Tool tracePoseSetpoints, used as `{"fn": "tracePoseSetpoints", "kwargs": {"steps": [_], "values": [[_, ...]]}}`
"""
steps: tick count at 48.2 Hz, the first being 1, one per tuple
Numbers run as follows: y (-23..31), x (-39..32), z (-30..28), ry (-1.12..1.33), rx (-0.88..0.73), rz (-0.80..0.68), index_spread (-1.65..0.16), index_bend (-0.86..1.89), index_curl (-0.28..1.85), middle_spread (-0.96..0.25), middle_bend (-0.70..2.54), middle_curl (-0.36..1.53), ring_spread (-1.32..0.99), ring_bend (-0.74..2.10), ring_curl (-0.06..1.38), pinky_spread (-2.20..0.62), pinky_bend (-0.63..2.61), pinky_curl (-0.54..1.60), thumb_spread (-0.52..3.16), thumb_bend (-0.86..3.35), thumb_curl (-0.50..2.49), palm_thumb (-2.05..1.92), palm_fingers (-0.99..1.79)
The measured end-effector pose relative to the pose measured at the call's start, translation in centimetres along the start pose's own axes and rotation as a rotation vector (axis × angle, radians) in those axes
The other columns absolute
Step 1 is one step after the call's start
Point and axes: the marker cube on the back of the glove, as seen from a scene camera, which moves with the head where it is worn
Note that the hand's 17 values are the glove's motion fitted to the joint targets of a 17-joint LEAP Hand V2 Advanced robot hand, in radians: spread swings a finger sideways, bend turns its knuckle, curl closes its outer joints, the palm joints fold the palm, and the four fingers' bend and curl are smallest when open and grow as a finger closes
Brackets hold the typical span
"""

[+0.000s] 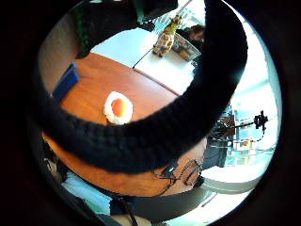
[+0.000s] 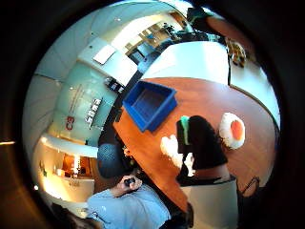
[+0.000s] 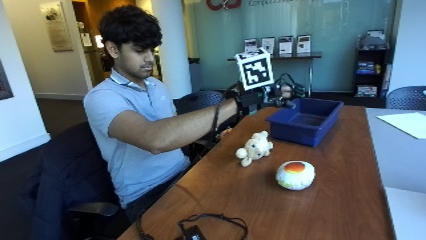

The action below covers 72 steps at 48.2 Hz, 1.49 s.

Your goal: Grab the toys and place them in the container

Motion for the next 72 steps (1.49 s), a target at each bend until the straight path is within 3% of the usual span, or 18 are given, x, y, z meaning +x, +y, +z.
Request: {"fn": "tracePoseSetpoints", "kwargs": {"steps": [16, 22, 25, 28, 31, 40, 53, 60, 64, 65, 66, 68, 72], "values": [[-1.3, 4.5, 15.6, -0.024, -0.406, 0.239, -0.34, 0.18, 0.28, -0.02, 0.12, 0.16, -0.01, 0.16, 0.13, 0.06, 0.85, 0.32, 1.6, 0.2, 0.27, 0.25, -0.13], [-1.2, 5.9, 19.5, -0.04, -0.468, 0.234, -0.34, 0.18, 0.29, -0.02, 0.11, 0.16, -0.01, 0.15, 0.12, 0.05, 0.96, 0.35, 1.62, 0.25, 0.3, 0.31, -0.11], [-2.0, 6.1, 19.4, -0.062, -0.335, 0.175, -0.34, 0.18, 0.29, 0.0, 0.15, 0.17, -0.01, 0.25, 0.15, 0.01, 1.02, 0.36, 1.69, 0.33, 0.32, 0.38, 0.1], [-3.2, 5.5, 18.1, -0.085, -0.198, 0.135, -0.32, 0.22, 0.3, 0.0, 0.22, 0.18, -0.04, 0.49, 0.18, -0.09, 1.01, 0.34, 1.71, 0.45, 0.37, 0.54, 0.55], [-4.9, 3.5, 16.5, -0.133, -0.159, 0.101, -0.3, 0.23, 0.3, 0.0, 0.27, 0.2, -0.08, 0.65, 0.21, -0.18, 1.01, 0.32, 1.59, 0.52, 0.44, 0.68, 0.92], [-10.9, -6.7, 10.8, -0.228, -0.096, -0.057, -0.25, 0.25, 0.39, 0.0, 0.32, 0.26, -0.14, 0.82, 0.34, -0.31, 0.97, 0.38, 1.47, 0.54, 0.55, 0.82, 1.05], [-17.3, -21.4, 6.8, -0.27, -0.098, -0.242, -0.22, 0.25, 0.44, 0.0, 0.38, 0.32, -0.17, 0.87, 0.39, -0.37, 0.95, 0.39, 1.39, 0.54, 0.63, 0.86, 1.1], [-18.1, -25.8, 7.3, -0.281, -0.128, -0.301, -0.21, 0.22, 0.46, 0.0, 0.37, 0.33, -0.18, 0.88, 0.4, -0.39, 0.96, 0.41, 1.38, 0.54, 0.65, 0.86, 1.07], [-17.3, -26.9, 8.4, -0.247, -0.257, -0.308, -0.22, 0.13, 0.44, 0.01, 0.35, 0.34, -0.18, 0.88, 0.42, -0.38, 1.01, 0.43, 1.4, 0.54, 0.66, 0.85, 0.94], [-16.9, -26.9, 8.6, -0.222, -0.293, -0.31, -0.23, 0.07, 0.42, 0.01, 0.31, 0.33, -0.18, 0.86, 0.41, -0.38, 1.04, 0.43, 1.43, 0.54, 0.64, 0.83, 0.82], [-16.4, -26.8, 8.8, -0.194, -0.32, -0.313, -0.25, 0.06, 0.41, 0.02, 0.19, 0.3, -0.14, 0.68, 0.36, -0.33, 1.09, 0.46, 1.48, 0.49, 0.59, 0.69, 0.33], [-15.4, -26.3, 9.1, -0.139, -0.345, -0.324, -0.27, 0.13, 0.48, 0.02, 0.15, 0.32, -0.09, 0.54, 0.41, -0.23, 1.2, 0.54, 1.5, 0.37, 0.51, 0.46, -0.1], [-13.3, -24.8, 9.2, -0.08, -0.365, -0.359, -0.29, 0.12, 0.39, 0.02, 0.15, 0.28, -0.05, 0.39, 0.3, -0.12, 1.15, 0.46, 1.46, 0.2, 0.41, 0.19, -0.13]]}}
